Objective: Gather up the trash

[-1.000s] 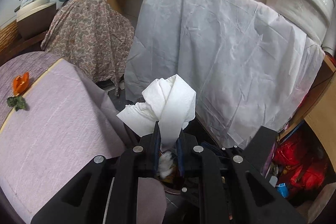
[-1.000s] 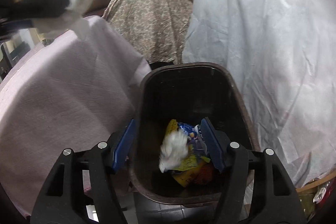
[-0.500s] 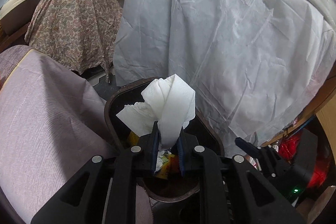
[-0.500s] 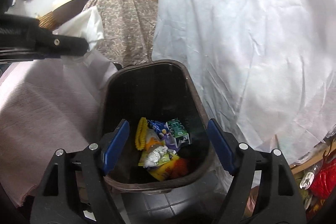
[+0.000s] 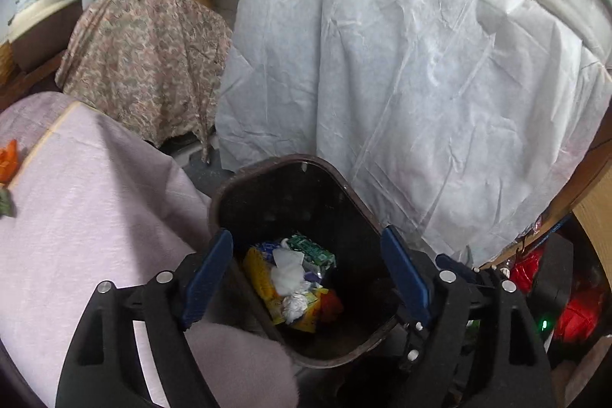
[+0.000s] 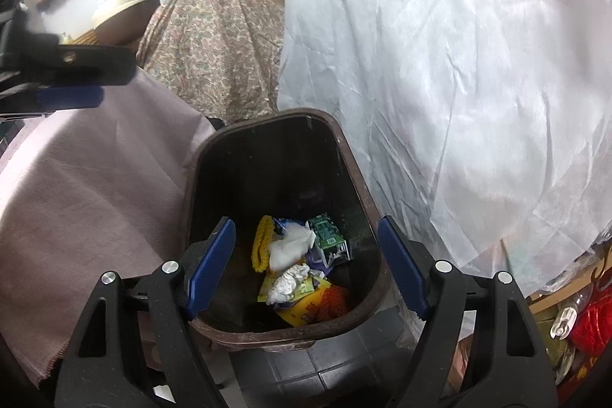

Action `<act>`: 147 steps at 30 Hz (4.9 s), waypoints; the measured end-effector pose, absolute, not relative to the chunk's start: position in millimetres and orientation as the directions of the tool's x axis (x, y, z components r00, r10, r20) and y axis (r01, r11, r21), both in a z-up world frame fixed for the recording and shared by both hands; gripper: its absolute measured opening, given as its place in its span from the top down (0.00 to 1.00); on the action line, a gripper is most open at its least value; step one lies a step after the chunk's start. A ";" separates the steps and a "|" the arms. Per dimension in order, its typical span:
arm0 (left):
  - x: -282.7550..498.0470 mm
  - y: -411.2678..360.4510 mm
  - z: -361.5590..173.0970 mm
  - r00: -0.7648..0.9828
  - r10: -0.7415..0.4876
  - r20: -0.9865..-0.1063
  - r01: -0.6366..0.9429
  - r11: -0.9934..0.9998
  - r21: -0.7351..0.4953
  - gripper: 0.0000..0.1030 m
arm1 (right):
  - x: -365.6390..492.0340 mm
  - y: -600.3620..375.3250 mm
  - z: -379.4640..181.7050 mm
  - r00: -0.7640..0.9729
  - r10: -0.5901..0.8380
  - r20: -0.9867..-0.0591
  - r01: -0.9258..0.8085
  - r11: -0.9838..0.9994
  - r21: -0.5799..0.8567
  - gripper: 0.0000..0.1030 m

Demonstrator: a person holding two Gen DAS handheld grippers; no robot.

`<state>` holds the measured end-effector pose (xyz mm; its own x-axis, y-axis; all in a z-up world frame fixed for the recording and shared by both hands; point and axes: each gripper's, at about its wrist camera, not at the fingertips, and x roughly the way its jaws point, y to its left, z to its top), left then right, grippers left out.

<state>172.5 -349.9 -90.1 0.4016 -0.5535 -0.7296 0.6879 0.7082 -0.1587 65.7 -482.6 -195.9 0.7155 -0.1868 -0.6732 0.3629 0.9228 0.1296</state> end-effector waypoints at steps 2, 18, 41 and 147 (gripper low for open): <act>173.7 -335.6 -83.3 0.425 -0.553 -0.716 0.682 0.716 -0.148 0.19 | 66.3 -480.7 -192.9 0.724 -0.172 -0.668 0.351 0.925 0.142 0.26; 216.1 -159.7 -66.3 0.611 -0.379 -0.695 0.413 0.902 -0.128 0.14 | 93.8 -417.3 -136.7 0.806 0.028 -0.591 0.141 0.961 0.238 0.26; 232.3 -23.2 -64.9 0.704 -0.306 -0.641 0.197 0.951 -0.237 0.15 | 289.7 -226.2 -87.6 0.598 0.299 -0.744 -0.356 0.930 0.088 0.50; 125.8 -302.1 -41.7 0.565 -0.569 -0.598 0.687 0.726 -0.042 0.06 | 63.0 -455.9 -149.5 0.764 -0.210 -0.610 0.374 0.915 0.153 0.22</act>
